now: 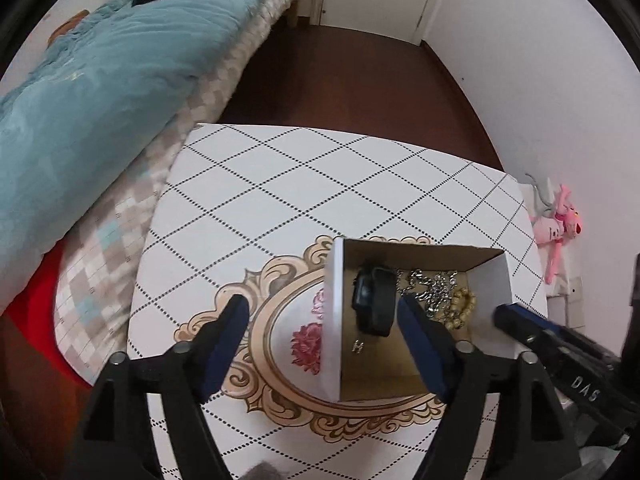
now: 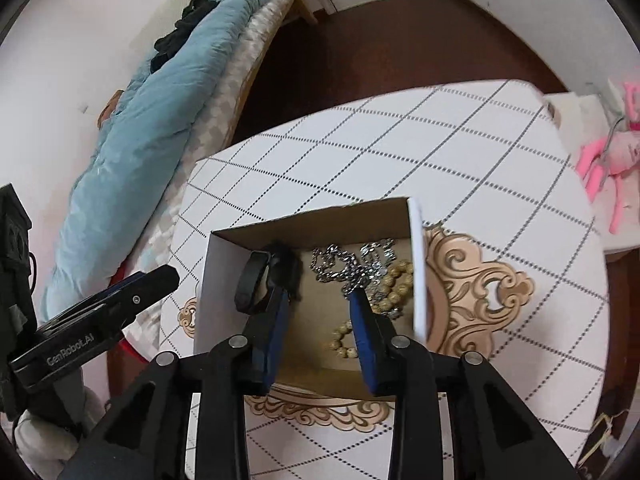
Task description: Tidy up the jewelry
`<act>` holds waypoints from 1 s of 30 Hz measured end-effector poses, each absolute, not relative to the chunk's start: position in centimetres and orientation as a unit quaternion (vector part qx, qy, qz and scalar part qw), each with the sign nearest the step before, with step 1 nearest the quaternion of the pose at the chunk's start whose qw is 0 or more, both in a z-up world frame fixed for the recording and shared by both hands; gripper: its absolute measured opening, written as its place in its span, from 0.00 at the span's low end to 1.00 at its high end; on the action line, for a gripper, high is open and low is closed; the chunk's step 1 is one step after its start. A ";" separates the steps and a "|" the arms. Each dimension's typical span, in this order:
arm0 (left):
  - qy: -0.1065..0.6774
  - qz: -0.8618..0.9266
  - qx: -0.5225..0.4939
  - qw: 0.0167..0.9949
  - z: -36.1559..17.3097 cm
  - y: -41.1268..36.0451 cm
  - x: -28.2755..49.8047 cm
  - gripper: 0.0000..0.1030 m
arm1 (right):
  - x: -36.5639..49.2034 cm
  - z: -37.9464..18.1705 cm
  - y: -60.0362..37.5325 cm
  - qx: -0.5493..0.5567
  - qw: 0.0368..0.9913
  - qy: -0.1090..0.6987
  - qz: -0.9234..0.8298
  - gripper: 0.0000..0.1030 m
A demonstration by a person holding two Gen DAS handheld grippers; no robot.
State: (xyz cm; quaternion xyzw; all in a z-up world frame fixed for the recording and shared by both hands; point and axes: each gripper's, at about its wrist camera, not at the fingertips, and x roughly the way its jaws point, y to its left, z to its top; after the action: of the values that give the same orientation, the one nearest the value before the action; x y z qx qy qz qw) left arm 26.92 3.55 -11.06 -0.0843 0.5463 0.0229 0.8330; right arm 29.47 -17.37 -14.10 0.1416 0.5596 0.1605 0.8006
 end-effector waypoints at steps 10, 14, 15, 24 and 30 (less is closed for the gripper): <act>0.527 0.070 -0.038 0.846 -12.1 3.4 23.8 1.00 | 26.9 -12.4 -18.0 0.003 0.847 0.529 0.054 0.83; 0.531 0.071 -0.031 0.844 -12.8 2.9 23.2 1.00 | 26.3 -13.1 -17.7 -0.035 0.844 0.534 0.036 0.99; 0.532 0.071 -0.030 0.843 -12.9 2.8 23.1 1.00 | 26.2 -13.3 -17.7 -0.041 0.842 0.536 0.033 0.99; 0.529 0.065 -0.025 0.846 -12.7 1.6 22.4 1.00 | 25.3 -13.3 -17.5 -0.046 0.846 0.531 0.023 1.00; 0.519 0.062 -0.024 0.852 -10.9 1.0 21.1 1.00 | 23.9 -11.8 -17.8 -0.043 0.855 0.517 0.017 1.00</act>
State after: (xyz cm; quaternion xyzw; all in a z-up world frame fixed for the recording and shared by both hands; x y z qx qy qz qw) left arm 21.14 0.97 -10.95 -0.0243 0.5188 0.0621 0.8523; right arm 23.94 -17.82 -11.80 -0.0433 0.5167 0.0174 0.8549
